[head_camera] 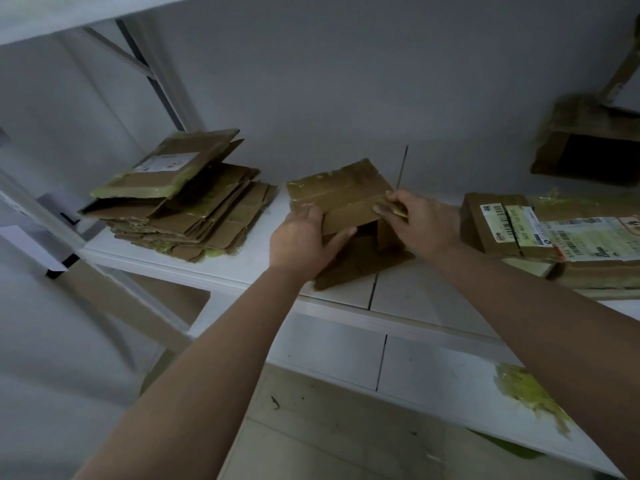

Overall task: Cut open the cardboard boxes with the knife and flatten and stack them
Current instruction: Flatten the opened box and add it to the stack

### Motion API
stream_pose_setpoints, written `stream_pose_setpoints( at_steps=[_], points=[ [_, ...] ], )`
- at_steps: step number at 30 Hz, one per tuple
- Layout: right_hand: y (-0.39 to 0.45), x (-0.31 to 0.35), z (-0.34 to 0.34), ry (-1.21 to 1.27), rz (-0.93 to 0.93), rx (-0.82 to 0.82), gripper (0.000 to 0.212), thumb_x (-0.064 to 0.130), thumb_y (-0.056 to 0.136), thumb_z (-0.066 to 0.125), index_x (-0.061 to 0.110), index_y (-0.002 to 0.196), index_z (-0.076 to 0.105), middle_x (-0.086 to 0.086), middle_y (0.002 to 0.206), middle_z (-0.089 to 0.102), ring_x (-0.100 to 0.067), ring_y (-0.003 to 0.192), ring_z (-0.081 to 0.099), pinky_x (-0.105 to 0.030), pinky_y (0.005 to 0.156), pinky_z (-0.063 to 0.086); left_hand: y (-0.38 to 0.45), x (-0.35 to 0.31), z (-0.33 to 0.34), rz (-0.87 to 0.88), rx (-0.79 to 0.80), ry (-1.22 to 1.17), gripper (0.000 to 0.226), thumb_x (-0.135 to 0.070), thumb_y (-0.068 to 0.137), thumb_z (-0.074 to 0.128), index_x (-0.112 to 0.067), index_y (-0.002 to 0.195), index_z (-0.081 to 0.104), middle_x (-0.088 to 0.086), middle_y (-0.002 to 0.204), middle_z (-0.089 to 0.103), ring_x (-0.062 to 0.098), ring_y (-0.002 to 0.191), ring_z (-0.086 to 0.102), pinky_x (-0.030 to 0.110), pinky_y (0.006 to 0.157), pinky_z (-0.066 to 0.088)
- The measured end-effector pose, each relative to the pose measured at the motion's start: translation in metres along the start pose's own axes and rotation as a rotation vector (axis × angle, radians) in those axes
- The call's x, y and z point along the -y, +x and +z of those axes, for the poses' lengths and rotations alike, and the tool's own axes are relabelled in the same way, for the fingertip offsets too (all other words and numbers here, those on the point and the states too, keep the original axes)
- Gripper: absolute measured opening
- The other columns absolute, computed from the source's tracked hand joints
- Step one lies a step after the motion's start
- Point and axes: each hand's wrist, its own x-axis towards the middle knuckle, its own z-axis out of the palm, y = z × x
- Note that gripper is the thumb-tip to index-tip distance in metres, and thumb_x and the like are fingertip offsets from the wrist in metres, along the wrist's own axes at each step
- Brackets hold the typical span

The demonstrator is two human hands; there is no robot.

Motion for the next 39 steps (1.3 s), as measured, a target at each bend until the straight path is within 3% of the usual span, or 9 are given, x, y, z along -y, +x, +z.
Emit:
stream_pose_setpoints(
  at_steps=[2,5,12,18,23,28,31,35,39],
  points=[
    [-0.002,0.002,0.004,0.040,-0.001,0.008,0.063,0.069,0.077,0.056,0.026,0.124,0.057,0.001,0.117,0.066,-0.024,0.105,0.062,-0.032,0.078,0.048,0.001,-0.007,0.002,-0.052,0.001,0.110,0.069,-0.078,0.077,0.049,-0.020,0.113,0.051,0.001,0.101,0.059,0.020,0.091,0.058,0.028,0.065,0.045],
    [-0.003,0.003,0.007,0.062,0.000,0.030,0.079,0.073,0.064,0.065,0.024,0.125,0.054,0.001,0.120,0.064,-0.023,0.105,0.061,-0.036,0.083,0.051,0.003,-0.011,0.008,-0.092,-0.046,0.150,0.057,-0.063,0.080,0.060,-0.018,0.112,0.048,0.001,0.103,0.061,0.020,0.094,0.058,0.028,0.062,0.042],
    [-0.004,0.005,0.010,0.078,0.029,-0.010,0.056,0.047,0.076,0.069,0.024,0.125,0.051,0.001,0.118,0.062,-0.023,0.105,0.060,-0.033,0.081,0.049,-0.001,-0.011,0.009,-0.046,-0.037,0.101,0.057,-0.043,0.080,0.058,-0.015,0.128,0.045,0.001,0.124,0.058,0.020,0.115,0.051,0.030,0.073,0.045],
    [-0.008,-0.006,-0.008,0.111,-0.006,0.175,0.066,0.031,0.079,0.064,0.038,0.140,0.039,0.009,0.135,0.054,-0.018,0.112,0.057,-0.027,0.081,0.045,-0.002,0.003,-0.009,0.087,0.204,0.032,0.080,-0.048,0.074,0.062,-0.018,0.140,0.030,0.005,0.147,0.038,0.023,0.129,0.038,0.037,0.096,0.045],
    [-0.011,-0.014,-0.021,0.009,-0.032,0.276,0.083,0.021,0.084,0.058,0.045,0.148,0.010,-0.005,0.106,0.066,-0.020,0.078,0.061,-0.029,0.062,0.050,-0.007,0.022,-0.032,0.194,0.409,-0.023,0.111,-0.044,0.070,0.074,-0.016,0.153,0.005,0.008,0.159,0.011,0.028,0.145,0.010,0.049,0.118,0.012],
    [-0.015,-0.016,-0.017,-0.005,-0.088,0.211,0.059,0.019,0.088,0.055,0.040,0.140,0.037,-0.005,0.118,0.065,-0.028,0.101,0.061,-0.027,0.070,0.043,-0.017,0.040,-0.048,0.266,0.389,0.014,0.121,-0.045,0.068,0.079,-0.018,0.154,-0.003,0.002,0.161,-0.004,0.022,0.148,-0.003,0.049,0.117,0.003],
    [-0.015,-0.013,-0.016,-0.019,-0.102,0.204,0.056,0.019,0.088,0.054,0.046,0.136,0.043,0.002,0.128,0.061,-0.025,0.112,0.057,-0.029,0.077,0.044,-0.022,0.051,-0.048,0.289,0.365,-0.038,0.118,-0.046,0.065,0.080,-0.019,0.153,0.005,0.004,0.158,0.011,0.023,0.145,0.010,0.043,0.118,0.016],
    [-0.017,-0.006,-0.010,-0.003,-0.109,0.301,0.054,0.023,0.086,0.056,0.050,0.131,0.047,0.004,0.131,0.059,-0.024,0.114,0.055,-0.032,0.084,0.046,-0.024,0.070,-0.052,0.163,0.424,-0.204,0.093,-0.032,0.066,0.077,-0.024,0.144,0.026,0.001,0.135,0.043,0.019,0.122,0.043,0.031,0.098,0.040],
    [-0.023,-0.002,-0.006,0.050,-0.096,0.454,0.054,0.062,0.075,0.065,0.043,0.124,0.058,0.011,0.127,0.060,-0.015,0.118,0.053,-0.034,0.095,0.045,-0.032,0.096,-0.059,0.074,0.553,-0.283,0.062,-0.055,0.066,0.068,-0.030,0.119,0.048,-0.005,0.113,0.058,0.016,0.104,0.057,0.027,0.081,0.045]
  ],
)
